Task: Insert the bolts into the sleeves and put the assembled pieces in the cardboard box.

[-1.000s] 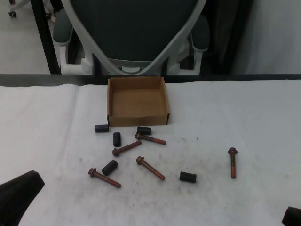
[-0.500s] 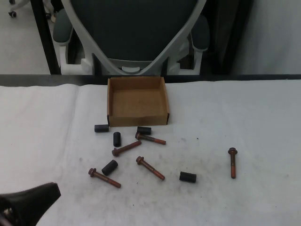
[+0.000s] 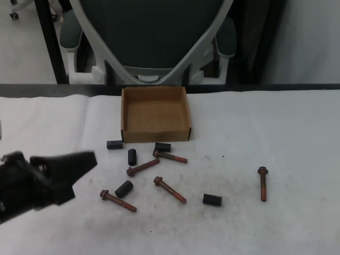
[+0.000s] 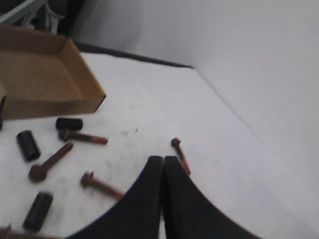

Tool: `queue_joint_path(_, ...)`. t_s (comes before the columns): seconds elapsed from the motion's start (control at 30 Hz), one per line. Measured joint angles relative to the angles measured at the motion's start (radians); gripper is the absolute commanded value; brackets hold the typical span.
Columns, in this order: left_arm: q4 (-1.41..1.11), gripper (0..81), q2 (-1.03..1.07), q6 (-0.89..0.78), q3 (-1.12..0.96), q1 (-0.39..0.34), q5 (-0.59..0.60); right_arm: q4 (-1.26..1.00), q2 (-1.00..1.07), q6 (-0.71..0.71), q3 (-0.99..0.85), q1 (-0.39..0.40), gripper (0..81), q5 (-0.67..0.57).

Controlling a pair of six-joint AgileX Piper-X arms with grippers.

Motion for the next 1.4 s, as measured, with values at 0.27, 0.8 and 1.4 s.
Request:
queue_joint_path(0.27,0.137,0.6,0.165,0.022,-0.115,-0.016,0.054,-0.105,0.18,-0.001,0.0,0.001,0.2,0.087)
queue_joint_path(0.8,0.807,0.1,0.275,0.413,-0.476,-0.259,-0.462,-0.053,1.044,-0.05,-0.416,-0.001,0.2,0.264)
queue_joint_path(1.4,1.132,43.1,0.598,0.584,-0.758,-0.261,-0.586,0.205,1.395,-0.16,-0.787,-0.186,33.8,0.306)
